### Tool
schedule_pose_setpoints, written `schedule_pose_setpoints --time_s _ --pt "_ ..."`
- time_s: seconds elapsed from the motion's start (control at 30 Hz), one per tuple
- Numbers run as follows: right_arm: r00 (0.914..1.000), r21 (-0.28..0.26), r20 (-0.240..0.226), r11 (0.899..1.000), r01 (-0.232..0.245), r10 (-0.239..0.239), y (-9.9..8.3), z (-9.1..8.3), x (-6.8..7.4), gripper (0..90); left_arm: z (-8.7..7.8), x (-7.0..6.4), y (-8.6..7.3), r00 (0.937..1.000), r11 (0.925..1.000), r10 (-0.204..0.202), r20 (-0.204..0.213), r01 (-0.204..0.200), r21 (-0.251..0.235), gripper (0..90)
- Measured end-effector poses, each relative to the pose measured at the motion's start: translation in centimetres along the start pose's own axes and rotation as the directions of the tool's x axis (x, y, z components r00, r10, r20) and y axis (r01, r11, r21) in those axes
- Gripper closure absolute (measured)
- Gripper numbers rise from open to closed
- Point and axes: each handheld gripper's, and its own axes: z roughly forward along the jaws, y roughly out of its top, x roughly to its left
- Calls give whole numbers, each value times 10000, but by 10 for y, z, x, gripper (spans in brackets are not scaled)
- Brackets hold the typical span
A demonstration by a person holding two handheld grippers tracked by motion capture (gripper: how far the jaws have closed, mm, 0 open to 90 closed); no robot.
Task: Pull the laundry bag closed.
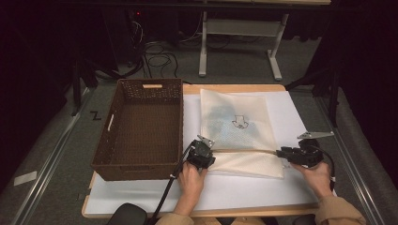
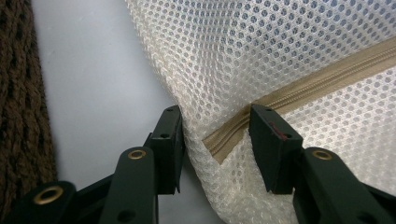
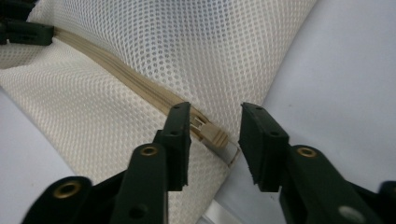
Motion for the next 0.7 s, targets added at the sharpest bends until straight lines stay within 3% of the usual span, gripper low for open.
schedule_pose_setpoints --time_s 0.17,0.3,0.6,0.7 --pt "9988 -672 477 9976 162 -130 -1 0 12 514 0 1 2 10000 9999 7 48 -8 109 559" --pt "9963 -727 734 9961 500 -446 -4 5 22 480 0 1 3 9999 9997 118 15 -118 208 555" --pt "9946 -778 1022 9966 260 -180 -8 8 16 415 0 1 8 9999 9990 -38 161 31 437 460" --pt "9936 -764 1061 9960 461 -379 -7 9 20 410 0 1 11 9996 9978 35 284 -54 664 421"
